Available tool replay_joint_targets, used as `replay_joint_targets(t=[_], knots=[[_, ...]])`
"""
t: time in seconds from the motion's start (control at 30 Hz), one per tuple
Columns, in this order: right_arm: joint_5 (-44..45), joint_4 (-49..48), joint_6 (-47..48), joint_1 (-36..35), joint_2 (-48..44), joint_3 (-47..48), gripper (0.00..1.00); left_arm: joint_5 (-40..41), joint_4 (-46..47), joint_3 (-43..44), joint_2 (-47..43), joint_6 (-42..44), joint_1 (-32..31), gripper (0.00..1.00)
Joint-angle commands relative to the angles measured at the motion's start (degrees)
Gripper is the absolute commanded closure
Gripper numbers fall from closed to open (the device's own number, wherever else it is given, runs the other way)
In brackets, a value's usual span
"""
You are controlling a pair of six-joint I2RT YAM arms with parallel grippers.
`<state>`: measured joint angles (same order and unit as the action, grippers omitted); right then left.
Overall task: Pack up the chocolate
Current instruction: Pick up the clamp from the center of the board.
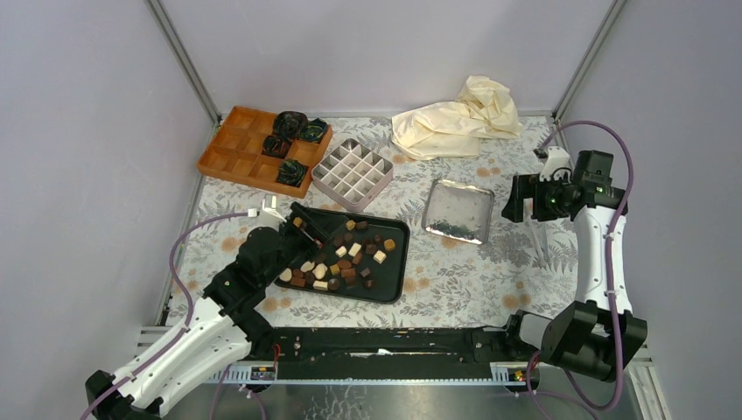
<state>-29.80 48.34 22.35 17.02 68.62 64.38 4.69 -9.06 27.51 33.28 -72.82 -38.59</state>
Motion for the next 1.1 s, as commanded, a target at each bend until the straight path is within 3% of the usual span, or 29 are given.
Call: replay_joint_targets(t=[0.0, 0.23, 0.4, 0.63, 0.87, 1.07], knots=[[0.61, -4.81, -2.76, 3.84, 1.08, -0.48, 0.0, 0.96, 4.21, 1.69, 1.25, 1.83, -0.42, 0.01], [6.02, -9.06, -1.24, 6.53, 1.44, -3.49, 0.06, -1.27, 4.59, 3.27, 7.5, 3.0, -0.36, 0.01], [9.18, -12.25, 0.03, 6.63, 6.55, -4.26, 0.22, -2.55, 5.76, 4.85, 9.09, 3.41, -0.34, 0.01], [14.77, -13.76, 1.57, 6.95, 17.25, 2.2, 0.45, -2.07, 6.12, 4.6, 9.06, 5.13, -0.25, 0.01], [19.33, -15.07, 3.19, 7.07, 27.06, 8.48, 0.49, -1.3, 8.84, 1.86, 6.56, 6.84, -0.24, 0.01], [18.47, -13.81, 1.61, 7.07, 38.18, 15.19, 0.6, 1.82, 8.8, 3.94, 5.57, 13.51, 0.0, 0.01]])
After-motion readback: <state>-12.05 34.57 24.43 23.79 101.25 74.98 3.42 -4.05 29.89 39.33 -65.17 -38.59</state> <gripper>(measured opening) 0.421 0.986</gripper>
